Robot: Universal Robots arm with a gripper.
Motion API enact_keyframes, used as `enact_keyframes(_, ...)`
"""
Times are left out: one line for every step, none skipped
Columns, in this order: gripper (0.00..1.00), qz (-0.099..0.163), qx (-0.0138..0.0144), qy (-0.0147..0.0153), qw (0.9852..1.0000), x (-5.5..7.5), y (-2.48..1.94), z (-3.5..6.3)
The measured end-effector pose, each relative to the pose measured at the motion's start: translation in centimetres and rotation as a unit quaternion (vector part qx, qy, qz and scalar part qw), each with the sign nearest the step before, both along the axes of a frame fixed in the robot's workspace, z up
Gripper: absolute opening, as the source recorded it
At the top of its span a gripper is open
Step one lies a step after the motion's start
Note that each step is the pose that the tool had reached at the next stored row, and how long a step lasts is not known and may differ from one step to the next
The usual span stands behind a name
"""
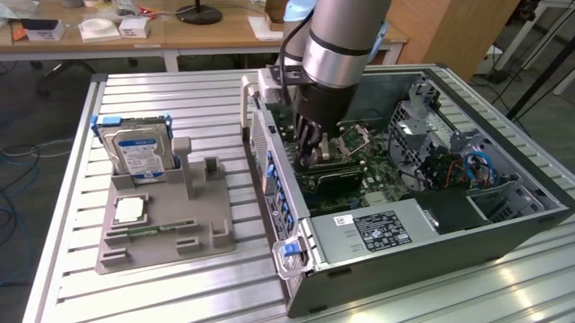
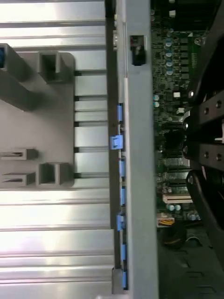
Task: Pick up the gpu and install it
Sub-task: 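Press down on the gpu until it lock into place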
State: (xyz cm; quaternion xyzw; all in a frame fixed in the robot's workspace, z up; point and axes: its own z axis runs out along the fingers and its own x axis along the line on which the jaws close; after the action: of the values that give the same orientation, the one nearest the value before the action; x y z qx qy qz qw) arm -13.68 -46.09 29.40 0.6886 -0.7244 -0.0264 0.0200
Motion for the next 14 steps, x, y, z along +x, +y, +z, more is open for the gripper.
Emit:
enact_keyframes(0.11, 0.0, 0.0, 0.0, 1.0, 0.4, -0.01, -0.03)
enact_keyframes(0.11, 0.0, -0.0003, 0.0, 1.0, 0.9, -0.01, -0.09)
enact_keyframes(0.11, 0.0, -0.0001, -0.0002, 1.0, 1.4, -0.01, -0.21)
enact_keyframes(0.11, 0.0, -0.0001, -0.0003, 1.0, 1.8, 0.0, -0.33)
enact_keyframes(0.11, 0.0, -0.0002, -0.0005, 1.0, 2.3, -0.01, -0.45)
enact_keyframes(0.11, 0.0, -0.0001, -0.0007, 1.0, 2.7, 0.0, -0.58)
enact_keyframes(0.11, 0.0, -0.0002, -0.0008, 1.0, 3.2, -0.01, -0.71)
enact_keyframes(0.11, 0.0, -0.0002, -0.0011, 1.0, 3.6, -0.01, -0.83)
enact_keyframes(0.11, 0.0, -0.0002, -0.0013, 1.0, 4.1, -0.01, -0.95)
enact_keyframes(0.11, 0.0, -0.0002, -0.0016, 1.0, 4.5, -0.01, -1.06)
enact_keyframes(0.11, 0.0, -0.0002, -0.0021, 1.0, 5.0, -0.01, -1.18)
enact_keyframes(0.11, 0.0, -0.0001, -0.0026, 1.0, 5.5, -0.01, -1.28)
enact_keyframes(0.11, 0.0, -0.0002, -0.0031, 1.0, 5.9, -0.01, -1.37)
enact_keyframes(0.11, 0.0, -0.0001, -0.0037, 1.0, 6.3, -0.01, -1.47)
